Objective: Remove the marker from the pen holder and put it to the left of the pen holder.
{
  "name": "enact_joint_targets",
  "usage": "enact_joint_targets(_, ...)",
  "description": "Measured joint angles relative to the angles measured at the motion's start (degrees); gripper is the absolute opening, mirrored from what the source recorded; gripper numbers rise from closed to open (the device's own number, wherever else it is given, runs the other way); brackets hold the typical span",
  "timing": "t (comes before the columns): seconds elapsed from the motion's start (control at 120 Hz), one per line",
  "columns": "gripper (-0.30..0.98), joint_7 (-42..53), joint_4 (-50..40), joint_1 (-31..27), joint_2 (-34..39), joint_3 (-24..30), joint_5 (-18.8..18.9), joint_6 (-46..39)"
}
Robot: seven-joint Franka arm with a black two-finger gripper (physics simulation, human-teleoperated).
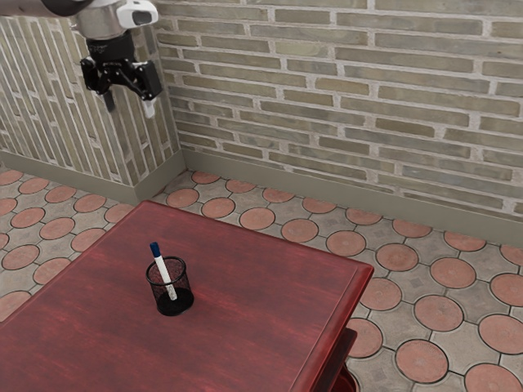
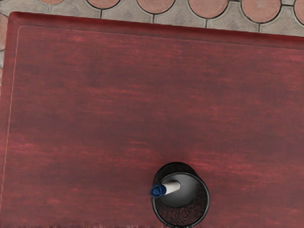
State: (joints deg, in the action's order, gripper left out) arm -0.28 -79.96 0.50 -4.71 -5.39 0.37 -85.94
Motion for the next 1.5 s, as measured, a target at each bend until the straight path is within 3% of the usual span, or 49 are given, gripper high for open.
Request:
enact_joint_targets(0.367, 0.69, -0.4, 2.1, -0.3, -3.0, -0.3, -1.9, -0.1)
enact_joint_targets(0.633, 0.69, -0.5, 3.5, -0.5, -20.9, -0.4, 1.3, -19.8)
enact_joint_targets(0.783, 0.69, 0.1, -1.0, -3.0, -25.3, -0.4, -2.5, -30.4)
enact_joint_targets(0.967, 0.69, 2.2, -15.6, -3.5, -21.8, -0.7, -7.8, -46.5)
enact_joint_targets(1.142, 0.69, 6.1, -31.2, -3.1, -14.8, -1.1, -16.1, -61.9)
enact_joint_targets(1.5, 0.69, 12.6, -51.5, 0.3, -3.0, -2.8, -21.4, -77.1)
